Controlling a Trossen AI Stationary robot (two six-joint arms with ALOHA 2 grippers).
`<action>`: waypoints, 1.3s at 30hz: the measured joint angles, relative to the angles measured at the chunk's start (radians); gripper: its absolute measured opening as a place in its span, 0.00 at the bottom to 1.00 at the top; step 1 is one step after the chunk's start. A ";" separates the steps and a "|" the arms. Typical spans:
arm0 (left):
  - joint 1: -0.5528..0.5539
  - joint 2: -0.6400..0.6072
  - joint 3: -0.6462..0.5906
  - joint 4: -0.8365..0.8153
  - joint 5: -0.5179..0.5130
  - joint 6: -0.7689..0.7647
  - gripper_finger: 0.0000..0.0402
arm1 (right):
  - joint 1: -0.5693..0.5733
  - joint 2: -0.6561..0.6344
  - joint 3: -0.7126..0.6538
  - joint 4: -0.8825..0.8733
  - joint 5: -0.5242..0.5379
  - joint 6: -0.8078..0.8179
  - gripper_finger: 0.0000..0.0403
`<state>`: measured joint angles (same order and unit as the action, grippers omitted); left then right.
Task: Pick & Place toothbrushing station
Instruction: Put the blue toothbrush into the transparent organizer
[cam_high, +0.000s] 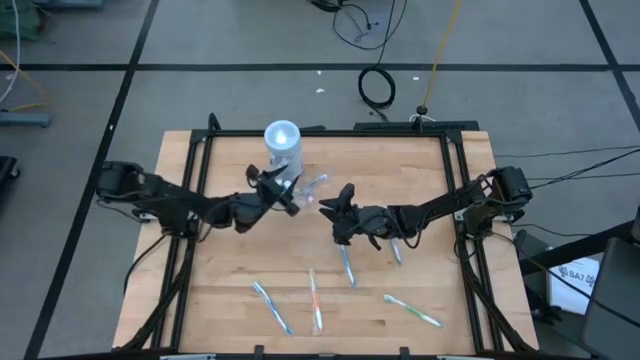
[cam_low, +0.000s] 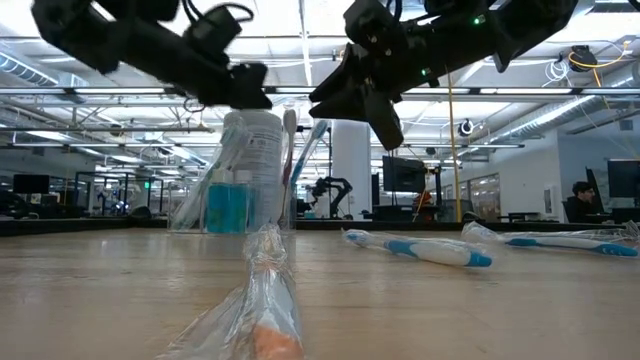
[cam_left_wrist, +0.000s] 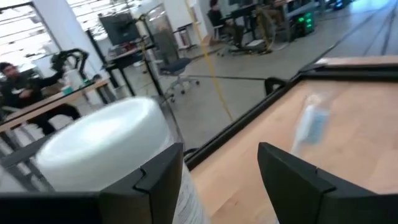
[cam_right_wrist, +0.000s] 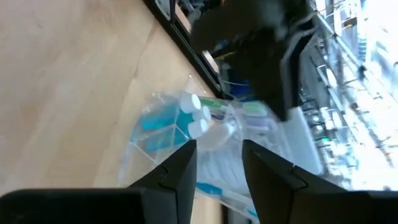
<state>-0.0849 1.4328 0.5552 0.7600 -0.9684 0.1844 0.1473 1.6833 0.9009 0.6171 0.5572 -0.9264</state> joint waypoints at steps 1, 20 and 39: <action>-0.010 -0.027 0.000 -0.023 0.002 0.002 0.53 | -0.003 0.000 0.000 -0.001 -0.015 0.023 0.31; -0.120 -0.461 0.000 -0.446 0.164 -0.092 0.53 | -0.011 0.000 0.057 -0.079 -0.224 0.804 0.51; -0.051 -0.527 0.000 -0.447 0.172 -0.003 0.53 | 0.102 0.065 0.027 -0.458 -0.138 1.492 0.50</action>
<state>-0.1362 0.9058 0.5549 0.3132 -0.7967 0.1818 0.2491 1.7478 0.9280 0.1591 0.4191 0.5656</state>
